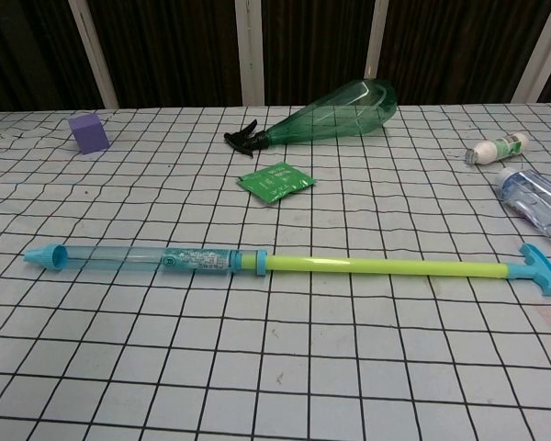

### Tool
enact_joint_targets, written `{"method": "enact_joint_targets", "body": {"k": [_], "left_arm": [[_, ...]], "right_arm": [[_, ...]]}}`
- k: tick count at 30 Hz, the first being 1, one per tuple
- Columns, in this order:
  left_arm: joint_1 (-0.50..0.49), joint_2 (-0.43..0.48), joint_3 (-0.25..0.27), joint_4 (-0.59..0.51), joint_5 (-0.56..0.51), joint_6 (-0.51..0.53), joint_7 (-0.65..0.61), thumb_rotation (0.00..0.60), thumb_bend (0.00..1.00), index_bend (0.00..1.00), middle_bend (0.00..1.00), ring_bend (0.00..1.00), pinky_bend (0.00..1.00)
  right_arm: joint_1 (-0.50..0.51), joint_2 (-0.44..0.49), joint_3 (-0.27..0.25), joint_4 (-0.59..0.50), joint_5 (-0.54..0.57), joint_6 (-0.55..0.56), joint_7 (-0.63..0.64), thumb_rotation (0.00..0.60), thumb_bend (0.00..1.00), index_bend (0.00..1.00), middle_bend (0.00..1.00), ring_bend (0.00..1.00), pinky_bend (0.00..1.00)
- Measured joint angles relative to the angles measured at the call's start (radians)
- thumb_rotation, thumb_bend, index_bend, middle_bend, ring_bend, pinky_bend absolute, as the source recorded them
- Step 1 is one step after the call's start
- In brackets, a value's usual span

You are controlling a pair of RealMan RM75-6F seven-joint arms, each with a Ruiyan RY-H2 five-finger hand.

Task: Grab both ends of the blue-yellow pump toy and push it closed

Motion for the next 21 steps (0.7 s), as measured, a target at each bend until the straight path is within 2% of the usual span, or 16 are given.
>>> {"method": "enact_joint_targets", "body": {"k": [11,14,16,21], "left_arm": [[0.005,0.006,0.006,-0.008,0.005,0.004,-0.002,0.600,0.00,0.00,0.00,0.00,0.00],[0.005,0.005,0.004,-0.011,0.002,0.004,-0.002,0.600,0.00,0.00,0.00,0.00,0.00],[0.004,0.004,0.003,-0.011,0.001,0.005,-0.003,0.600,0.00,0.00,0.00,0.00,0.00],[0.000,0.001,0.002,-0.012,0.001,-0.001,0.002,0.600,0.00,0.00,0.00,0.00,0.00]], "right_arm": [[0.001,-0.011,-0.006,0.000,-0.028,0.012,0.011,0.600,0.27,0.02,0.00,0.00,0.00],[0.012,-0.013,-0.002,-0.006,-0.035,0.009,0.027,0.600,0.26,0.11,0.00,0.00,0.00],[0.023,-0.016,0.003,-0.014,-0.039,-0.001,0.024,0.600,0.26,0.21,0.01,0.00,0.00],[0.058,-0.029,0.017,-0.054,-0.033,-0.053,-0.006,0.600,0.27,0.32,0.06,0.00,0.00]]}}
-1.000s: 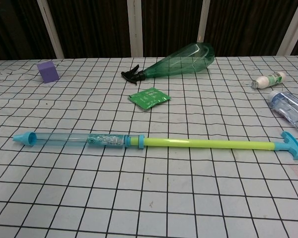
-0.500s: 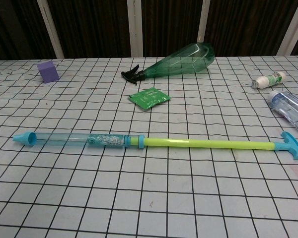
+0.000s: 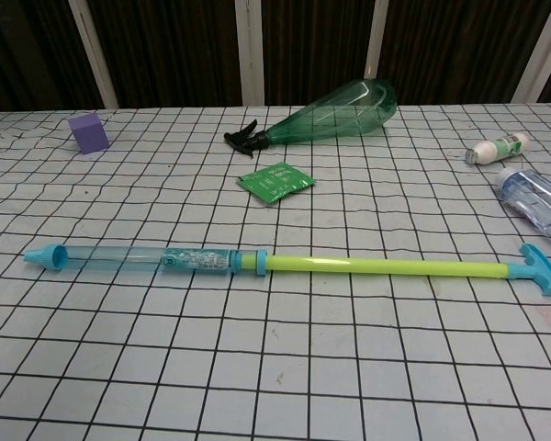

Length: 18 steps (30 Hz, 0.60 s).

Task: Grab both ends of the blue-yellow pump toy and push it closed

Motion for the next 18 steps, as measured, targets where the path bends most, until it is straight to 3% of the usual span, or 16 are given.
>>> {"method": "enact_joint_targets", "body": {"k": [8,18], "left_arm": [[-0.002,0.000,-0.005,0.003,-0.006,-0.001,-0.010,0.600,0.00,0.00,0.00,0.00,0.00],[-0.004,0.004,-0.006,0.006,0.000,0.000,-0.025,0.600,0.00,0.00,0.00,0.00,0.00]], "right_arm": [[0.084,-0.092,0.042,-0.070,0.093,-0.145,-0.191,0.600,0.27,0.38,0.10,0.00,0.00],[0.180,-0.273,0.108,-0.040,0.261,-0.256,-0.414,0.600,0.27,0.46,0.11,0.00,0.00]]}}
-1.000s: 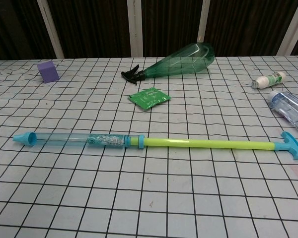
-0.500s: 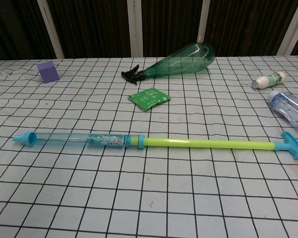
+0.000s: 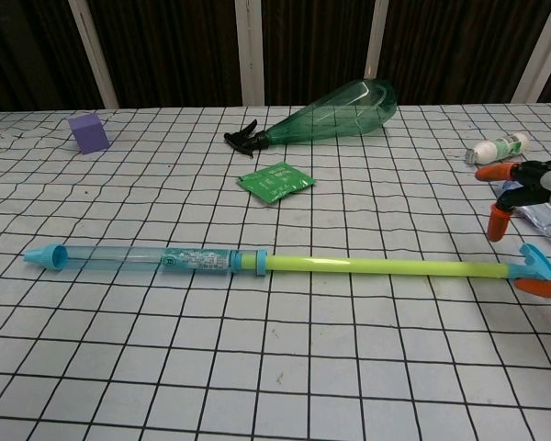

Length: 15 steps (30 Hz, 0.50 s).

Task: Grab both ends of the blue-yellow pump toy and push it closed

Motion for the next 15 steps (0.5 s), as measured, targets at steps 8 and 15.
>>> {"method": "enact_joint_targets", "body": {"k": [8,15], "left_arm": [[-0.002,0.000,0.000,-0.001,-0.002,-0.005,-0.006,0.600,0.00,0.00,0.00,0.00,0.00],[-0.003,0.000,-0.001,-0.003,-0.006,-0.008,-0.006,0.600,0.00,0.00,0.00,0.00,0.00]], "right_arm": [[0.049,-0.077,0.041,0.072,0.102,-0.029,-0.067,0.600,0.27,0.47,0.11,0.00,0.00],[0.076,-0.107,0.057,0.123,0.167,-0.044,-0.095,0.600,0.30,0.50,0.12,0.00,0.00]]}}
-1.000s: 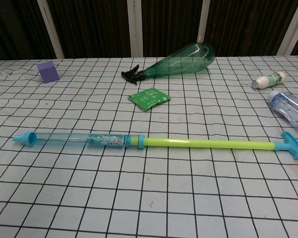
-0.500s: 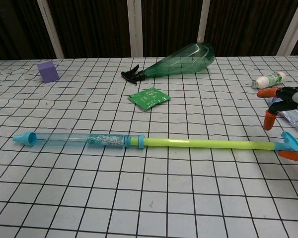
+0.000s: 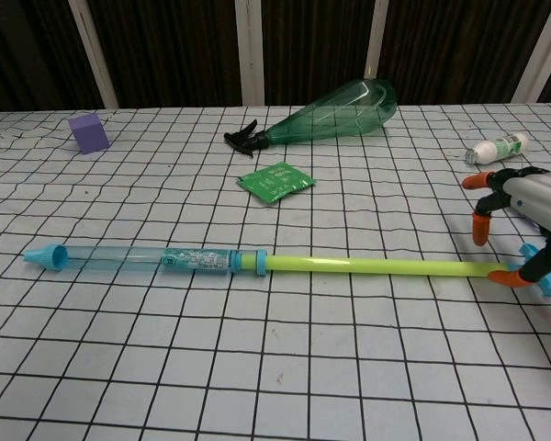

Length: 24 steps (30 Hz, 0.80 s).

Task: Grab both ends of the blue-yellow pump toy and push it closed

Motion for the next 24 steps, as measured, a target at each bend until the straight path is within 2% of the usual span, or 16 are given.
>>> {"method": "enact_joint_targets", "body": {"k": [16,24], "left_arm": [[-0.002,-0.005,-0.001,0.001,0.002,0.002,0.002,0.600,0.00,0.00,0.00,0.00,0.00],[-0.002,-0.006,-0.002,0.002,0.000,0.003,0.003,0.600,0.00,0.00,0.00,0.00,0.00]], "right_arm": [[0.025,-0.019,-0.009,0.066,0.070,-0.009,-0.007,0.600,0.32,0.52,0.13,0.00,0.00],[0.028,-0.018,-0.014,0.081,0.093,-0.005,-0.006,0.600,0.36,0.54,0.13,0.00,0.00]]}}
